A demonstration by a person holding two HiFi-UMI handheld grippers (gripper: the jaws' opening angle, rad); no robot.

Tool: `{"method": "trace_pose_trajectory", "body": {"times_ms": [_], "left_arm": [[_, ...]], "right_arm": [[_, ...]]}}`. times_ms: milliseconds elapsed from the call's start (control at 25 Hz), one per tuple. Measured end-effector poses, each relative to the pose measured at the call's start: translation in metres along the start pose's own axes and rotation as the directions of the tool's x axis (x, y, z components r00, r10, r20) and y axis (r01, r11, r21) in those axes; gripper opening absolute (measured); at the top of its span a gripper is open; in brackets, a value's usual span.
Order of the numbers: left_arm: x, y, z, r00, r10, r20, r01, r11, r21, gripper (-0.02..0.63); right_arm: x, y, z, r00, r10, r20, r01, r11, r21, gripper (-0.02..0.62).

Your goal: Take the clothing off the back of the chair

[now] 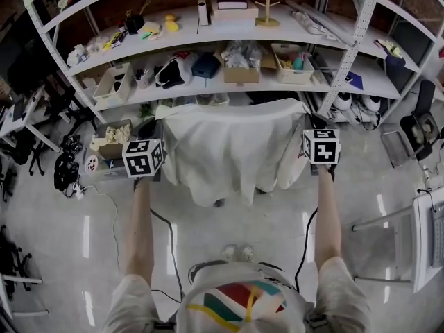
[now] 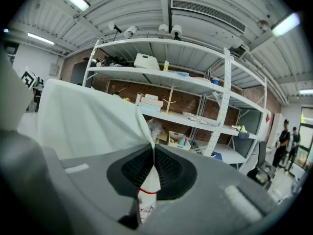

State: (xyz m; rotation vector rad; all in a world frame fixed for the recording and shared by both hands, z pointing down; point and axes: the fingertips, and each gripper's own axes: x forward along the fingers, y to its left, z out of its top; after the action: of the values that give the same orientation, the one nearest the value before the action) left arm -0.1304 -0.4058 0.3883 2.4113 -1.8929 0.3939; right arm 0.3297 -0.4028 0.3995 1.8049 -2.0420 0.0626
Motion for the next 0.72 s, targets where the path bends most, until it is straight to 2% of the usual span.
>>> {"method": "trace_pose_trajectory", "body": {"times_ms": [160, 560, 720], "left_arm": [[-0.012, 0.01, 0.021, 0.997, 0.068, 0.028, -0.07, 0.997, 0.039, 0.018], [-0.053, 0.023, 0.099, 0.975, 0.136, 0.174, -0.152, 0.985, 0.081, 0.018], [-0.075, 0.03, 0.129, 0.968, 0.15, 0.203, -0.179, 0.975, 0.133, 0.018]], "right_arm": [[-0.011, -0.01, 0.018, 0.998, -0.044, 0.036, 0.046, 0.997, -0.059, 0.006], [-0.047, -0.023, 0.091, 0.98, -0.088, 0.177, 0.112, 0.985, -0.132, 0.006], [-0.066, -0.027, 0.122, 0.971, -0.08, 0.226, 0.121, 0.977, -0.175, 0.006]]}}
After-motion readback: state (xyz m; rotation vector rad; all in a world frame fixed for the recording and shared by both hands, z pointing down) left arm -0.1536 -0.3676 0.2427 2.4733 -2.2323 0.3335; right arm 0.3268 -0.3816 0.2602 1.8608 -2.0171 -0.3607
